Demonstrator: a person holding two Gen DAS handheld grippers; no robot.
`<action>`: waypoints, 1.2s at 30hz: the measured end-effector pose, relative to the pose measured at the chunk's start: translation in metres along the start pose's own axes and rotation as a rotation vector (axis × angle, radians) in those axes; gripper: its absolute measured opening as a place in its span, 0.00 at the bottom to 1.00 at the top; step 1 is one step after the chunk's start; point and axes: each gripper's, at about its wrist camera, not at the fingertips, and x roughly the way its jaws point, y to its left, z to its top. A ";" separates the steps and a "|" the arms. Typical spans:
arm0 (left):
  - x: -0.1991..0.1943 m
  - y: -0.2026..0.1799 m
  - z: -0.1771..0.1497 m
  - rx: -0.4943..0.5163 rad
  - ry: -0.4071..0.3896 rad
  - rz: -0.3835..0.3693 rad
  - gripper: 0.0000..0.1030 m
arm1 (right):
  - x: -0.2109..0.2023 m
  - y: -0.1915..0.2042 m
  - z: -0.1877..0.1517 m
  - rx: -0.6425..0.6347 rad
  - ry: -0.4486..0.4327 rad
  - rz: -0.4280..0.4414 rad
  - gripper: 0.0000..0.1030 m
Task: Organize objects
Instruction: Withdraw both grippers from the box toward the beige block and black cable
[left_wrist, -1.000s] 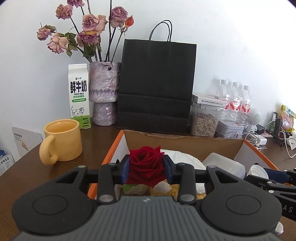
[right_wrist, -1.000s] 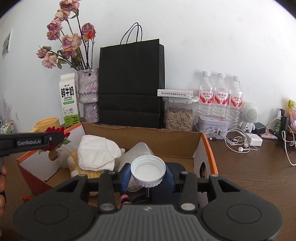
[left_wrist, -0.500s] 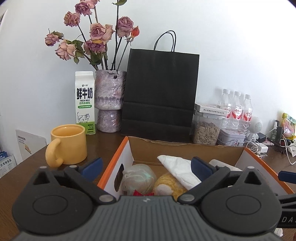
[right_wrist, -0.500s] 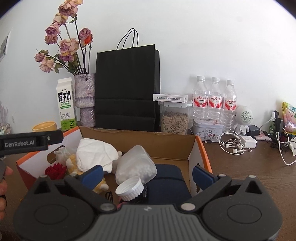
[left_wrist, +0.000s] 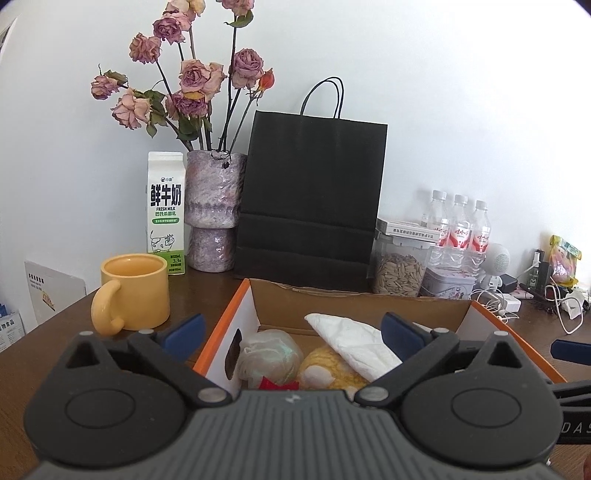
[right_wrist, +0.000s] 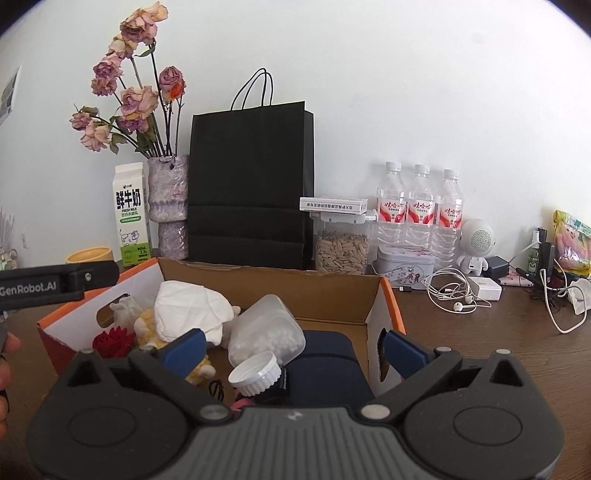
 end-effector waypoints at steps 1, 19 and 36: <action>-0.002 0.000 0.000 0.004 -0.002 -0.003 1.00 | -0.002 0.000 0.000 -0.002 -0.004 0.000 1.00; -0.052 0.011 -0.031 0.029 0.049 -0.002 1.00 | -0.052 0.017 -0.037 -0.082 0.003 -0.009 1.00; -0.075 0.010 -0.054 0.067 0.214 -0.054 1.00 | -0.082 0.005 -0.061 -0.063 0.101 -0.011 1.00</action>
